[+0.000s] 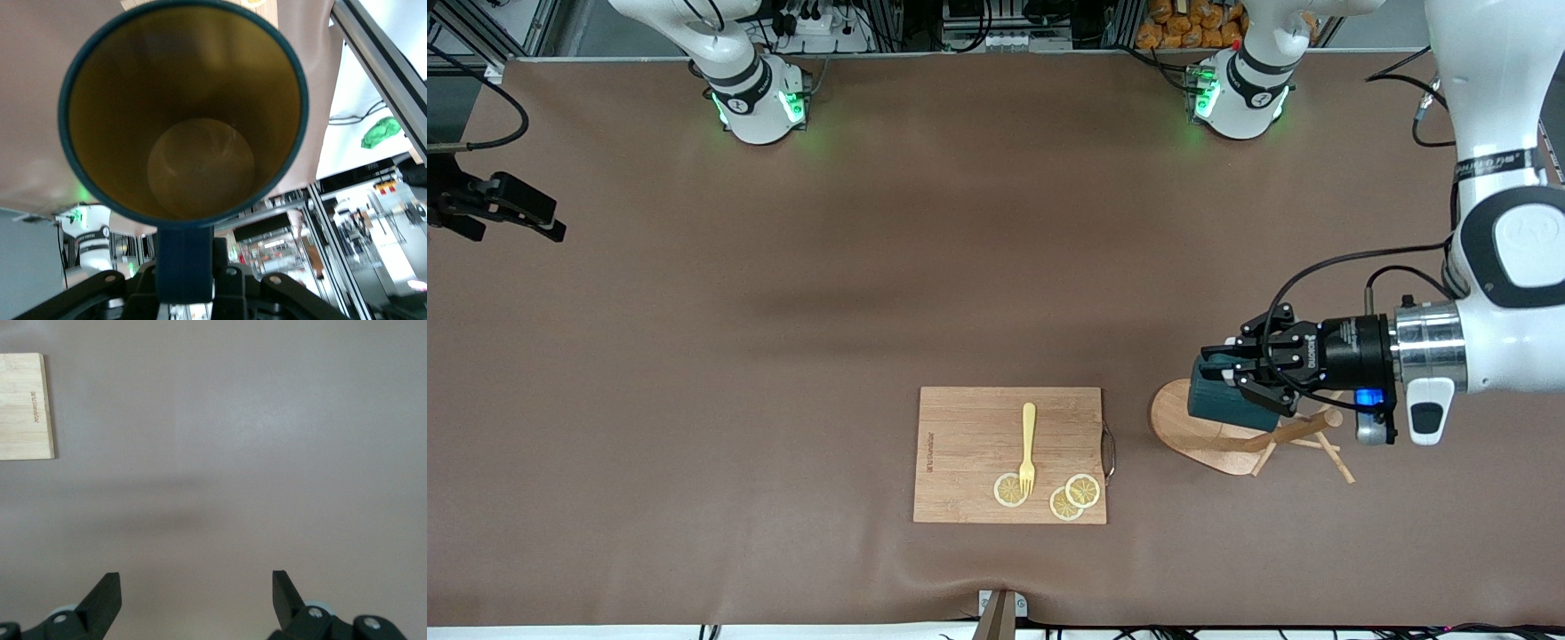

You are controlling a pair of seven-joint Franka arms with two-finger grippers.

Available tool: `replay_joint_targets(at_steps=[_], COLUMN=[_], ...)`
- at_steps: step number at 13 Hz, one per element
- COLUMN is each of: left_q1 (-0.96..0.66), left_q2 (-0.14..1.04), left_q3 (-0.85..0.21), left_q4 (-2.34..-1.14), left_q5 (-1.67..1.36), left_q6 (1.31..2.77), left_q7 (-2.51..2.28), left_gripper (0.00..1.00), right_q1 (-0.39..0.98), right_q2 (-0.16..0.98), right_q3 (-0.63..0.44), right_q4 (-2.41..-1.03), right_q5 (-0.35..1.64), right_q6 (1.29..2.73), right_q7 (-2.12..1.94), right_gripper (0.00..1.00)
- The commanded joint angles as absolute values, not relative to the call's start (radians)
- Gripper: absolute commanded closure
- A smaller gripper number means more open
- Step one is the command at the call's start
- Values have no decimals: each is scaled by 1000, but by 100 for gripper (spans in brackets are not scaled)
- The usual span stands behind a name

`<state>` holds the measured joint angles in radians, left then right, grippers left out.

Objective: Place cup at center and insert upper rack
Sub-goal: 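Carry the mug with the left gripper to the wooden mug tree, then lower the mug onto a mug-tree peg with the left gripper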

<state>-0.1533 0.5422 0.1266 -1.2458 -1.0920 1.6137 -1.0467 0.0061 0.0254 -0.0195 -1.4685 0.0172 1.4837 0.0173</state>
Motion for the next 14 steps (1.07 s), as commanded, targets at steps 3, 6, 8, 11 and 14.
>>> replay_joint_targets(at_steps=[3,6,8,11,14], left_q1=[-114,-98,-66,-38,-44], left_q2=[598,615,629,647,650], left_q3=[117,117,115,115,114], left_q4=[-1238,-1250,-1252,-1252,-1252], left_q5=[-1212,-1247,-1262,-1281,-1293], left_q6=[1551,1517,1491,1463,1463], left_q7=[-970,-930,-910,-884,-877], left_gripper=[100,100,100,100,100], right_q1=[-20,-34,-64,-83,-83], right_q2=[15,15,15,31,32], right_q3=[-14,-14,-12,-12,-12], right_q4=[-1471,-1471,-1471,-1468,-1470], right_q5=[15,15,20,26,28], right_q6=[1489,1491,1491,1493,1494], right_q7=[31,32,34,34,34], right_gripper=[0,0,0,0,0])
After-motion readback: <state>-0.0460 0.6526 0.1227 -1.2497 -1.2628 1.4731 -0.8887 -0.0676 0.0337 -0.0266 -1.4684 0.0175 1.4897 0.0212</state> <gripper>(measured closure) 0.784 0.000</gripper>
